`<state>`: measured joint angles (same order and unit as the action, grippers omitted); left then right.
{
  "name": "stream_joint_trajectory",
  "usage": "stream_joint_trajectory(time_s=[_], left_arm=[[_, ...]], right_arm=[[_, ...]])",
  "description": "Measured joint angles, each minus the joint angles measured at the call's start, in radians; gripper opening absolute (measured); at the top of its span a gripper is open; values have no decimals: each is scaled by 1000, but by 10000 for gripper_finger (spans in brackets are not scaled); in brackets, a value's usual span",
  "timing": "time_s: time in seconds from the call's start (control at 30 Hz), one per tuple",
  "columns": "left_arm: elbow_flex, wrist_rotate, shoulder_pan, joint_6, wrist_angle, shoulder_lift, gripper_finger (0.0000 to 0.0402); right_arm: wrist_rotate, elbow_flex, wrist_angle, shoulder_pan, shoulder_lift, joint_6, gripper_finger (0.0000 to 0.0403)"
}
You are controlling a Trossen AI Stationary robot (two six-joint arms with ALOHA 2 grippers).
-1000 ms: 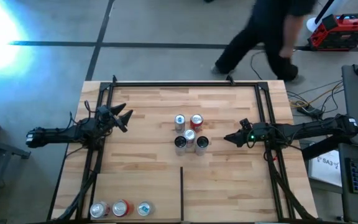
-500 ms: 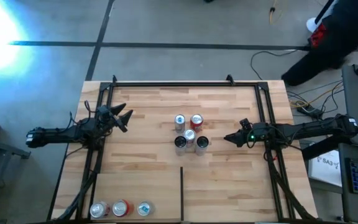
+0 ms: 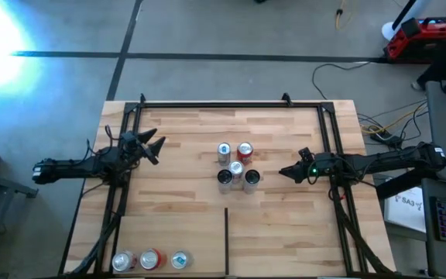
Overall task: Place canned beverage on shelf
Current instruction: Put the left white pink soda can on the shelf
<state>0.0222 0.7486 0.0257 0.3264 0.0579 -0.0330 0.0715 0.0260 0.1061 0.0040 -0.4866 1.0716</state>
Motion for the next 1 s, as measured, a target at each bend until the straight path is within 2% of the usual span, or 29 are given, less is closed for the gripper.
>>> stream_joint_trajectory(time_s=[0.1, 0.2, 0.33, 0.5, 0.57, 0.63, 0.73, 0.9, 1.0], left_arm=[[0, 1, 0, 8, 8, 1, 294], [0, -16, 0, 131, 21, 2, 294], [0, -94, -1, 280, 6, -15, 294], [8, -228, -1, 328, 63, -64, 297], [53, -261, -1, 361, 46, -102, 297], [138, -262, -1, 430, -30, -163, 297], [322, -262, -1, 552, -277, -298, 298], [683, -308, -1, 750, -708, -605, 307], [869, -363, -1, 852, -898, -787, 311]], right_arm=[[0, 0, 0, 0, 0, 1, 183], [0, 0, 0, 0, 0, 0, 183], [0, 0, 0, 0, 0, -1, 183], [0, 0, 0, 0, 0, 0, 183], [0, 0, 0, 0, 0, 1, 183], [0, 0, 0, 0, 0, 1, 183], [0, 0, 1, 0, 0, 1, 183], [0, 0, 1, 0, 0, 1, 183], [0, 0, 0, 0, 0, 1, 183]])
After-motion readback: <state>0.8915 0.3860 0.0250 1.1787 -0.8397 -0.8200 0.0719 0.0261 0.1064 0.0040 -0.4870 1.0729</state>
